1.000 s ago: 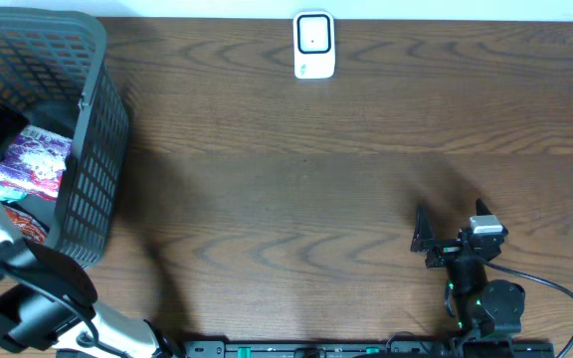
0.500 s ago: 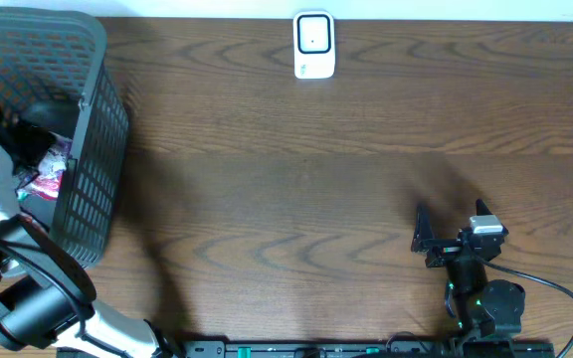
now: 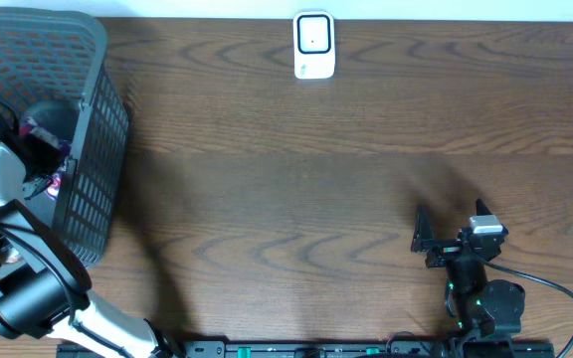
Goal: Scan the item barcode
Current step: 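Reach the left gripper into the basket and grasp the purple package, then lift the purple package out and place it on the table centre, then reach the left gripper into the basket and grasp the red snack bar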
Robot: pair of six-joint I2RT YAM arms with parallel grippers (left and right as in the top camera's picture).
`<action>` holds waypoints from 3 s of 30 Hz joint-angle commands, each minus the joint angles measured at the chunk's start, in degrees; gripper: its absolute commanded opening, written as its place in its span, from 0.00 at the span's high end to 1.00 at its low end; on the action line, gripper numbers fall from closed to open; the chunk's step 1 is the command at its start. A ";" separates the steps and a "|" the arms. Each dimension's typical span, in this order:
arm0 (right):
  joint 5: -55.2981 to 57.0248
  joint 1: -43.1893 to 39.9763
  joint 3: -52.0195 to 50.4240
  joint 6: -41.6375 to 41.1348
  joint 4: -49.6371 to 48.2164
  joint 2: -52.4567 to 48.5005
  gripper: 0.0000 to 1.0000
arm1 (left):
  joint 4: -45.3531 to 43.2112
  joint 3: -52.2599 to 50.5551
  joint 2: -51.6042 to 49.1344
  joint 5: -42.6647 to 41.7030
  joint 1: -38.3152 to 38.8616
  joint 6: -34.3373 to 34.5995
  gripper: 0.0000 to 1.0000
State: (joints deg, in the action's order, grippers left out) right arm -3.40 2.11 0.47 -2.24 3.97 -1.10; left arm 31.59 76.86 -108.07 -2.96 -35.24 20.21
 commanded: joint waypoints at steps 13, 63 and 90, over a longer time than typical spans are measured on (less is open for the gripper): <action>0.07 -0.61 -0.15 0.81 0.11 0.20 0.01 | -12.15 3.32 35.67 -13.11 0.02 4.39 0.93; 0.07 -0.61 -0.15 0.81 0.11 0.20 0.01 | -0.44 5.77 48.19 -18.45 6.27 -5.16 0.02; 0.07 -0.61 -0.15 0.81 0.11 0.17 0.01 | 24.50 3.10 6.03 25.33 -3.04 12.76 0.02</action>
State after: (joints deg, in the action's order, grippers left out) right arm -3.22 2.11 0.47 -2.26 3.97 -1.10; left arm 55.53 81.91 -99.33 19.09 -36.47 27.38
